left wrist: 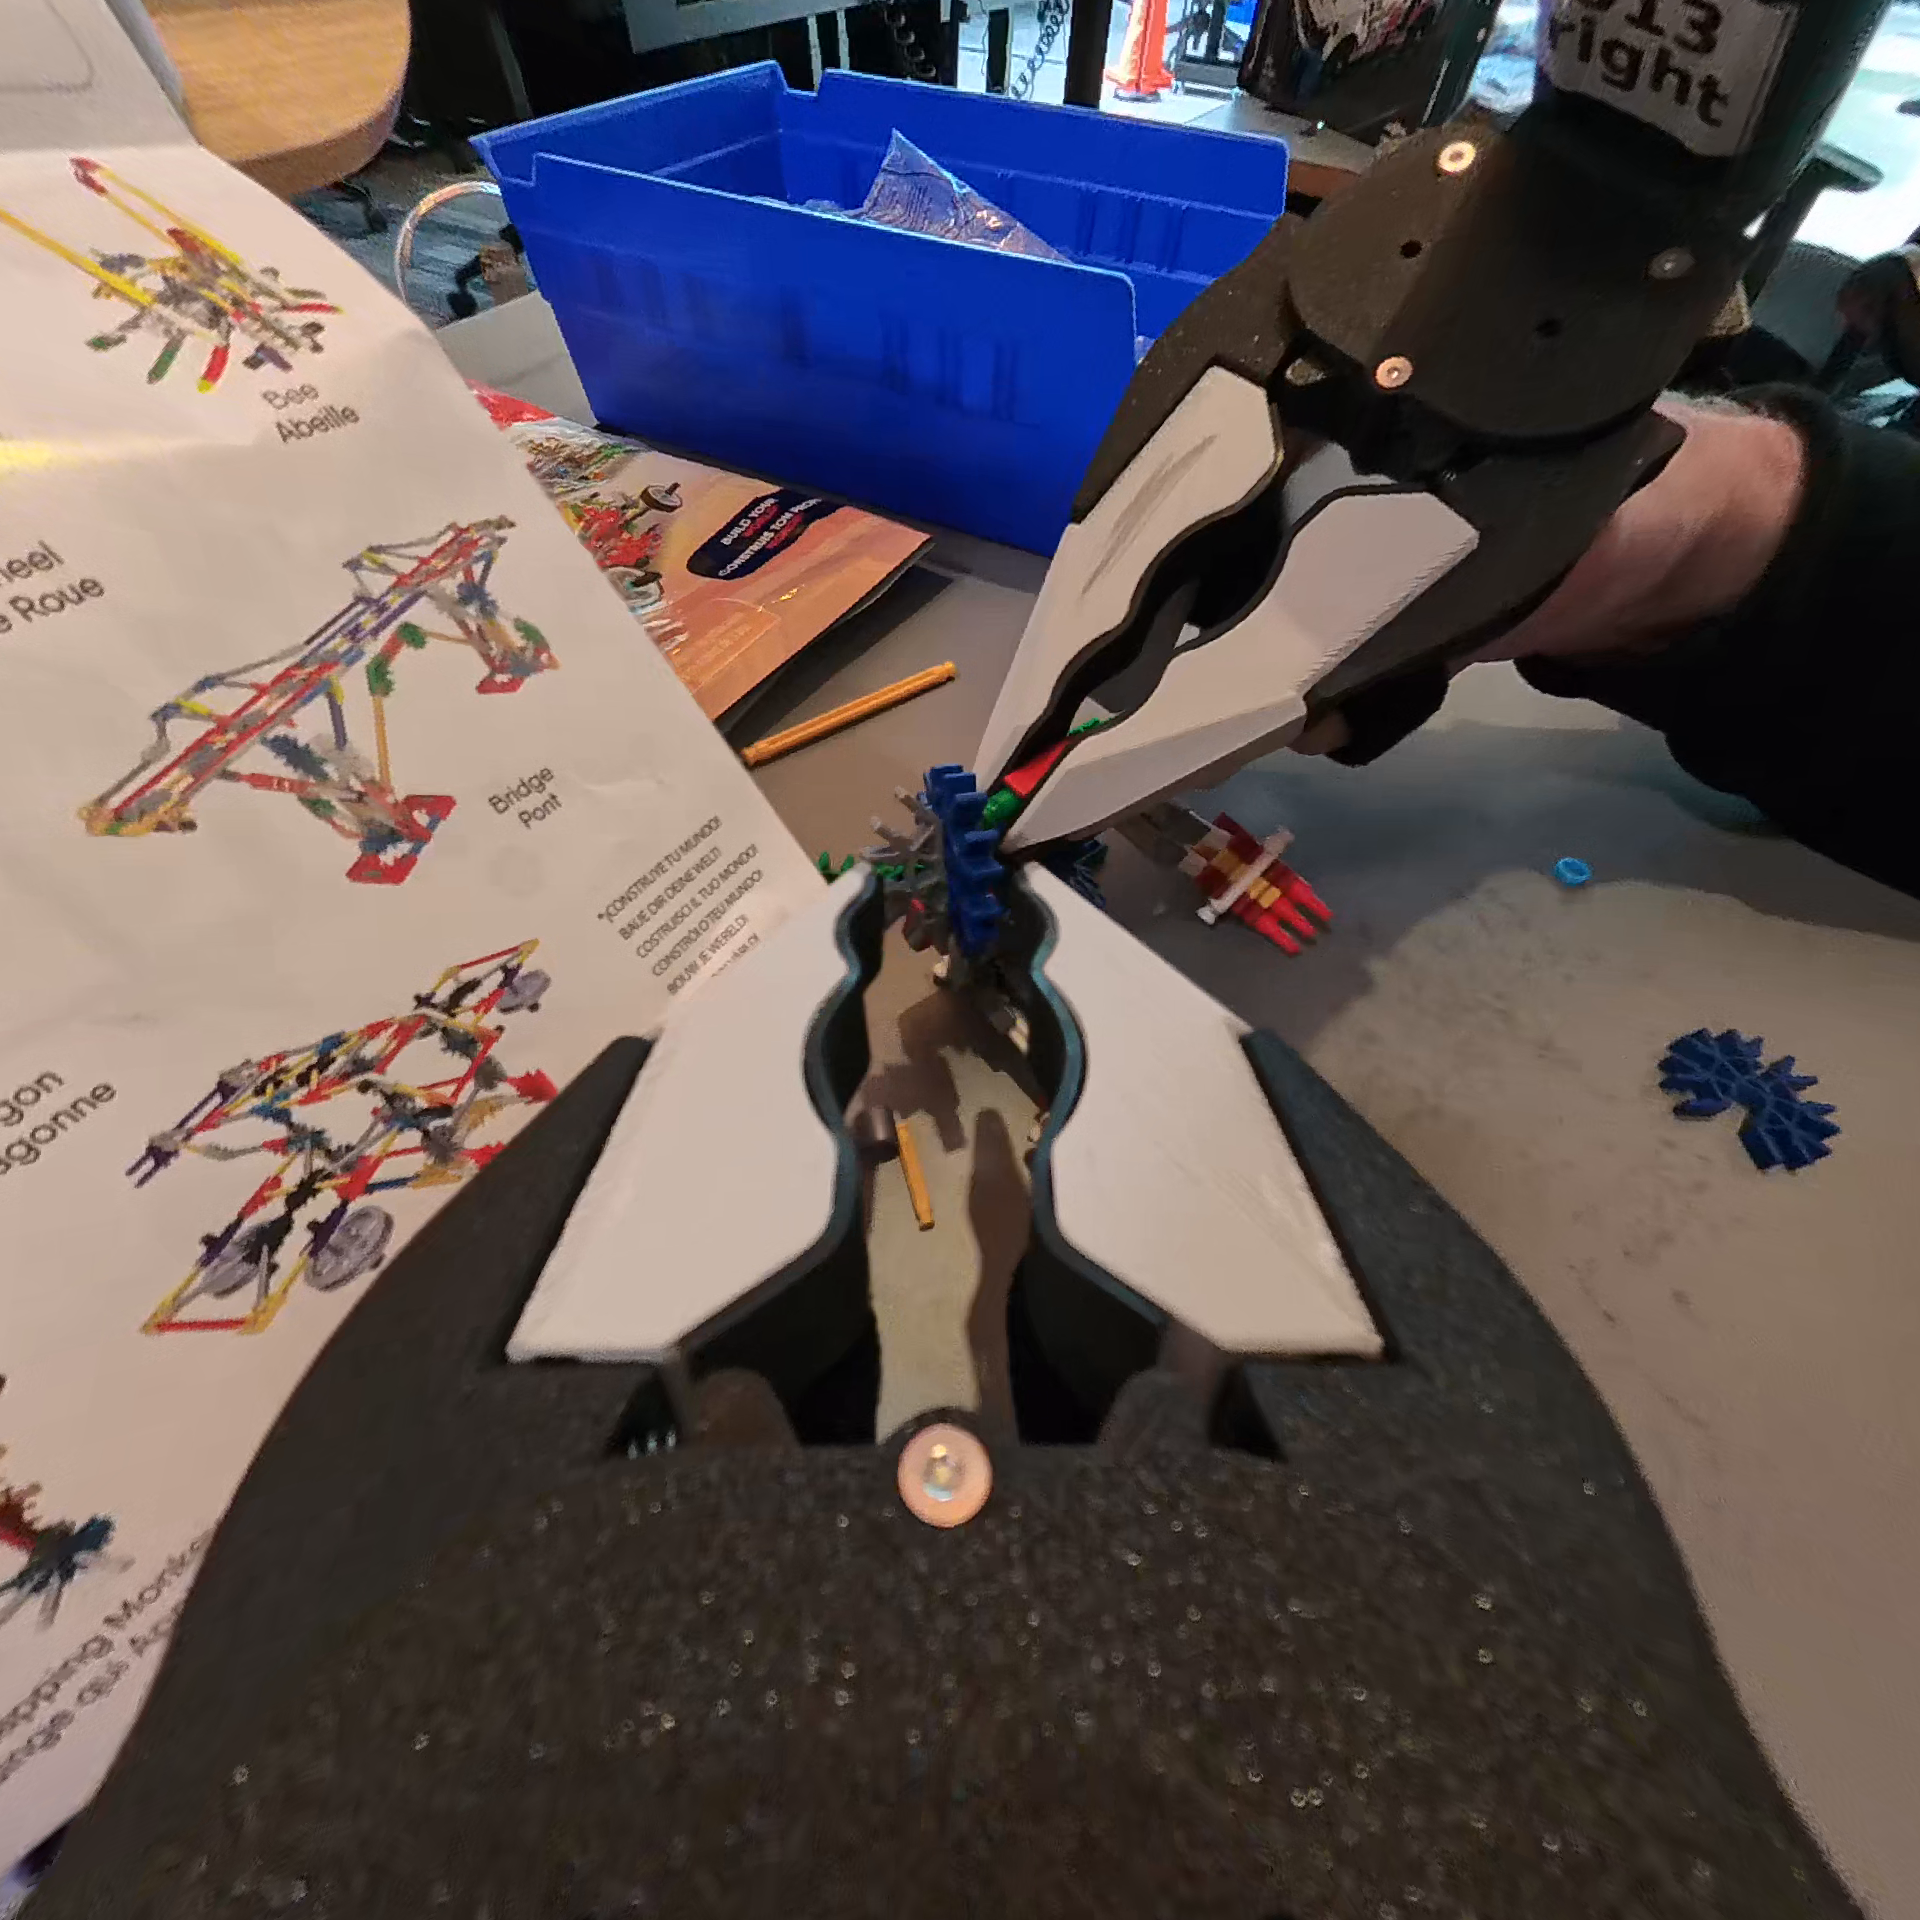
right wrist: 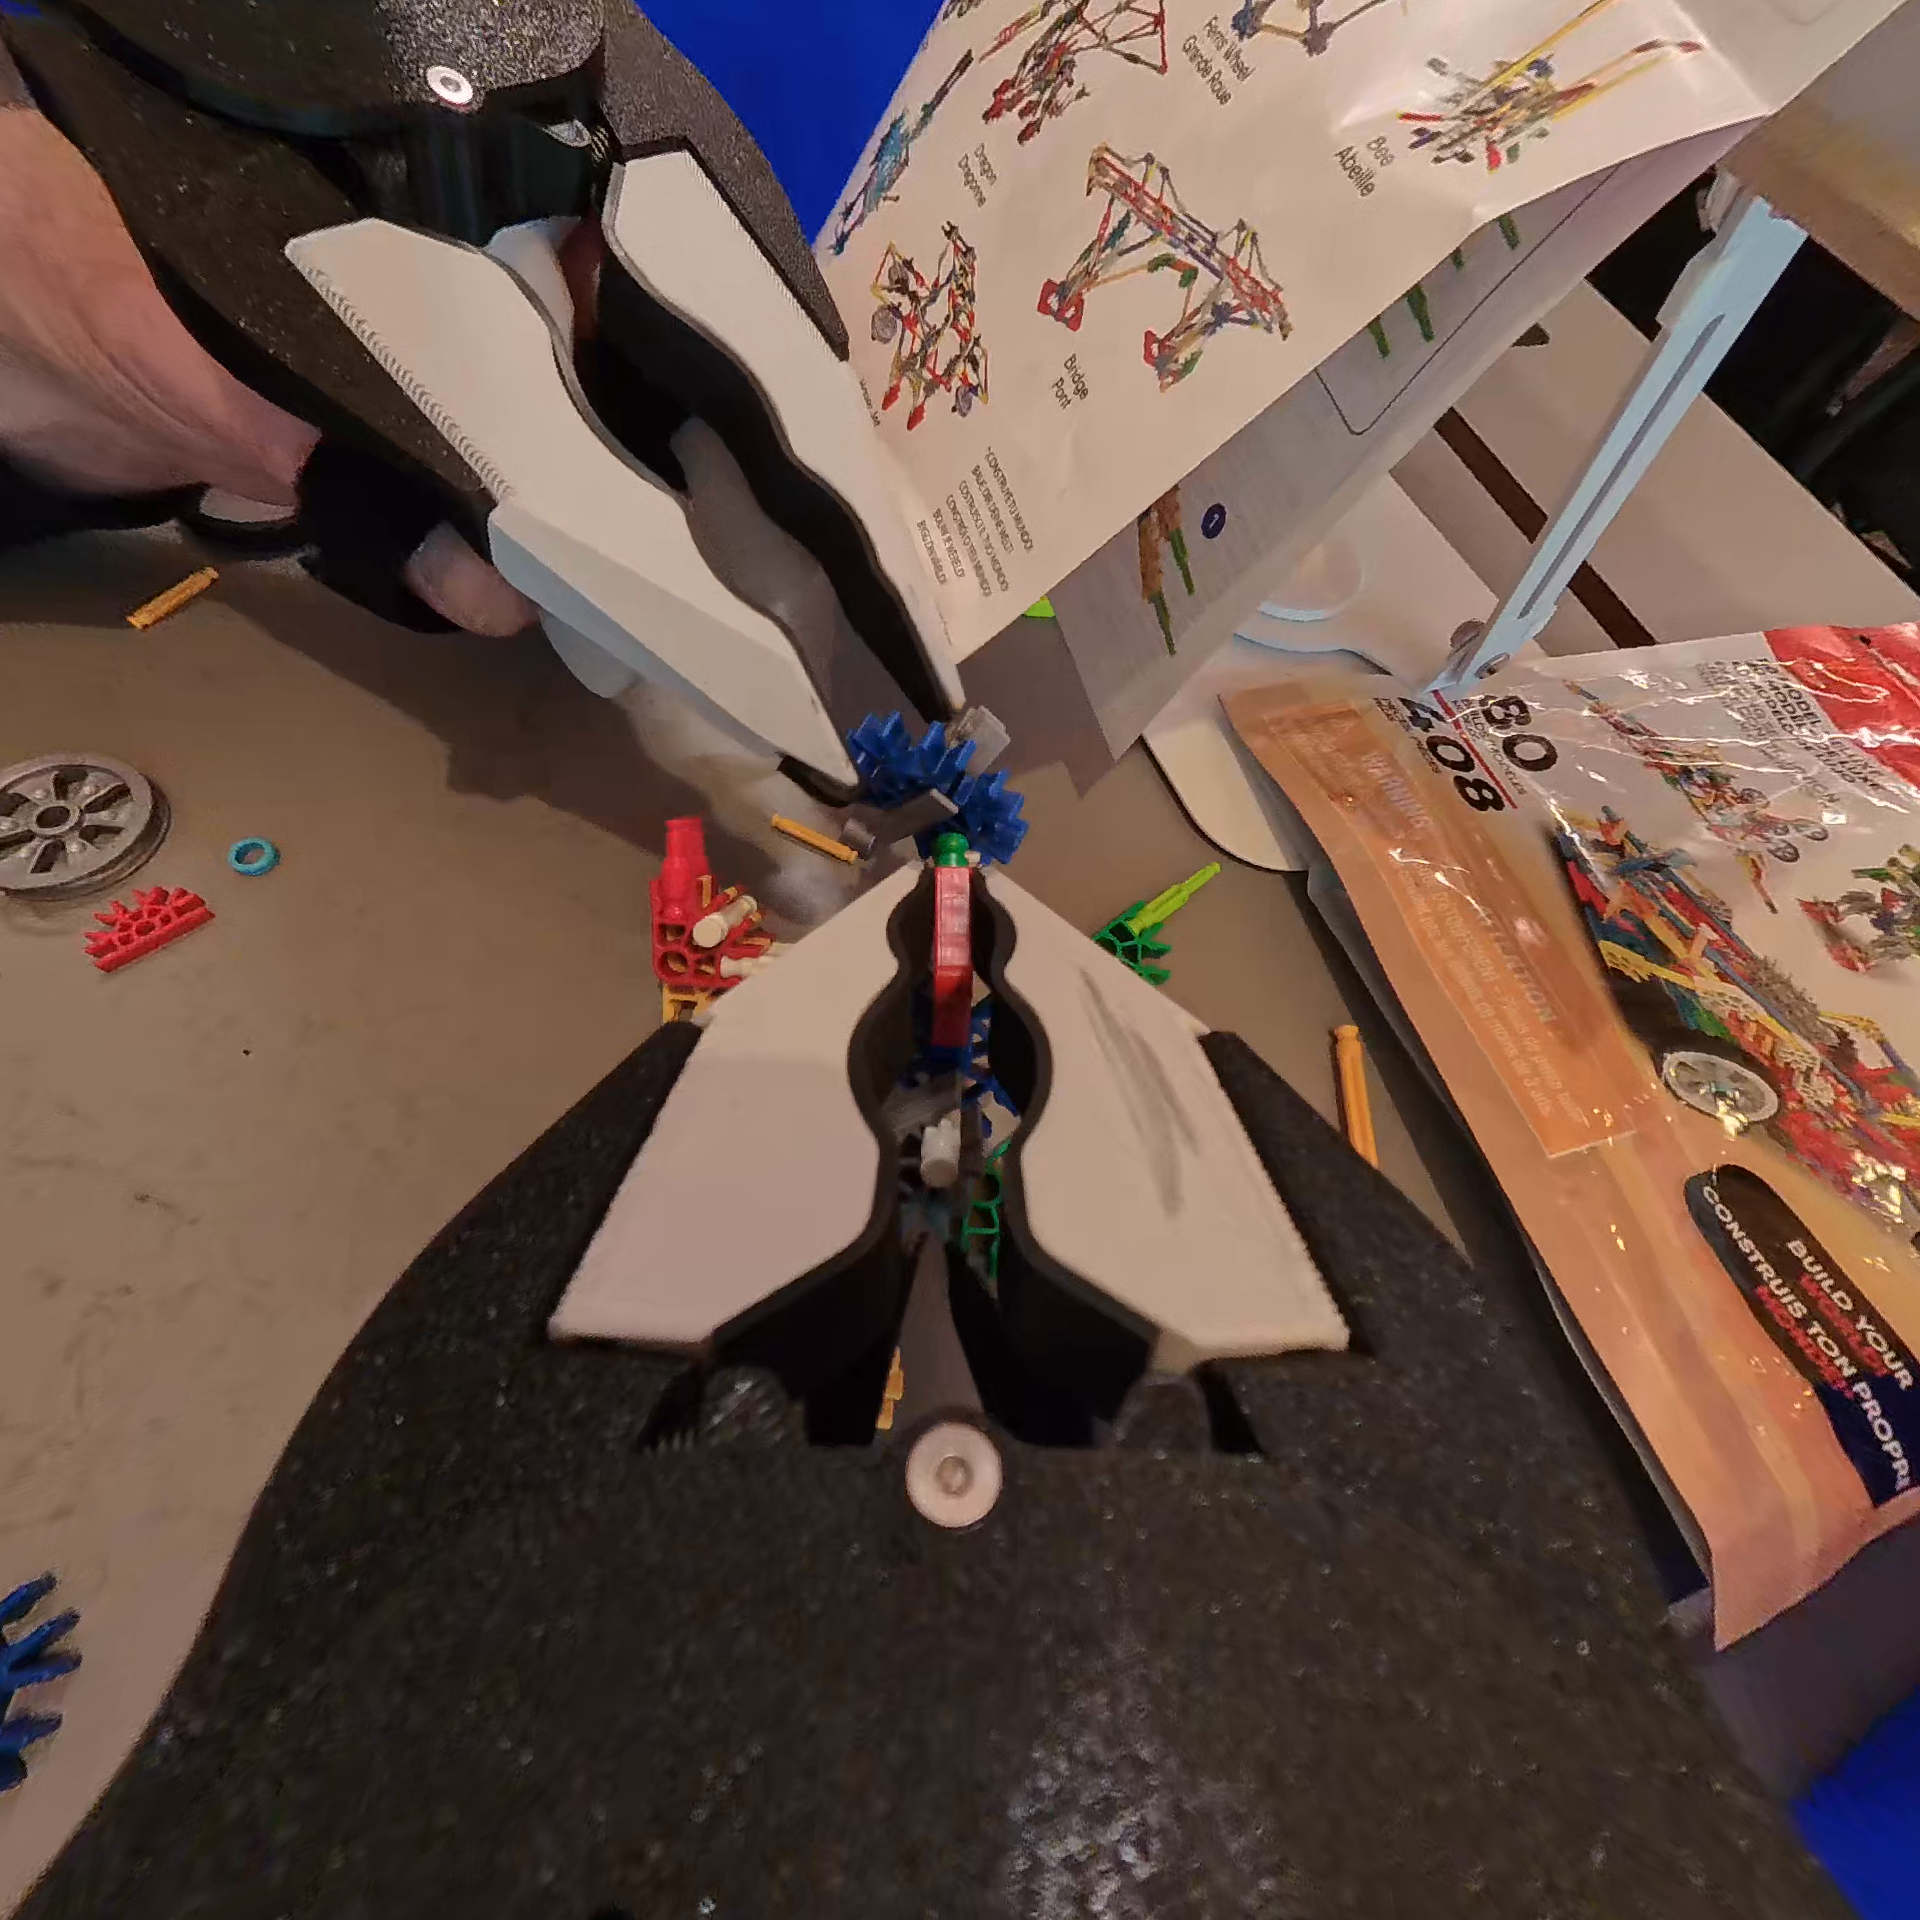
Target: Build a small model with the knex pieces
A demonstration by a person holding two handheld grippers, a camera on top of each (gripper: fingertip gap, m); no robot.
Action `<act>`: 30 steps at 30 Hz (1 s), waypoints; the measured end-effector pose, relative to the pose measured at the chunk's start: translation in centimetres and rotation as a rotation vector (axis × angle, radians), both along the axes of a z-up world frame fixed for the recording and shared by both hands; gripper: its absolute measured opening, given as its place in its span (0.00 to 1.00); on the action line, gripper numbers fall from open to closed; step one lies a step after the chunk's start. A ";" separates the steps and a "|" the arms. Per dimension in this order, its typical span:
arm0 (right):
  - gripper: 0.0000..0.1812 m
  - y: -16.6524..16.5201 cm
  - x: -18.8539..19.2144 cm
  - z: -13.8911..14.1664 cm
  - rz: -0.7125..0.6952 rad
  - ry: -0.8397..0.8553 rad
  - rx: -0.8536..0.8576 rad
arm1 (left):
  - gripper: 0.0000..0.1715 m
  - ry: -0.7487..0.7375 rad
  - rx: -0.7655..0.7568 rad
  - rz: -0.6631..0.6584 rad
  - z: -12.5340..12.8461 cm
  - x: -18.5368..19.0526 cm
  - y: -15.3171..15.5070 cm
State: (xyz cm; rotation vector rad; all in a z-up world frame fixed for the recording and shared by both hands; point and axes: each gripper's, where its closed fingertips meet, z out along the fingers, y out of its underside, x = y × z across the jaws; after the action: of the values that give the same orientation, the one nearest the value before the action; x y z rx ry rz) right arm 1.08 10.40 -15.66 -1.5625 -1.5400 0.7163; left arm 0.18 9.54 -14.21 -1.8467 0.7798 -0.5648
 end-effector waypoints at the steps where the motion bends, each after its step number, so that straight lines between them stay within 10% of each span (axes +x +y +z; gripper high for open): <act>1: 0.03 0.0 0.0 0.0 0.004 0.000 0.002 | 0.17 0.009 0.007 0.000 0.0 0.0 0.0; 30: 0.03 -3.7 1.3 -1.4 0.268 -0.059 -0.011 | 0.15 0.234 0.038 -0.248 -1.4 1.4 -3.3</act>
State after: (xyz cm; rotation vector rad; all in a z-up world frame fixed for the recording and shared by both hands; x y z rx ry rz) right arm 2.34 6.71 -17.07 -1.4104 -1.8143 0.8331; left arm 1.59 6.20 -15.61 -1.8134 1.1793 -0.4904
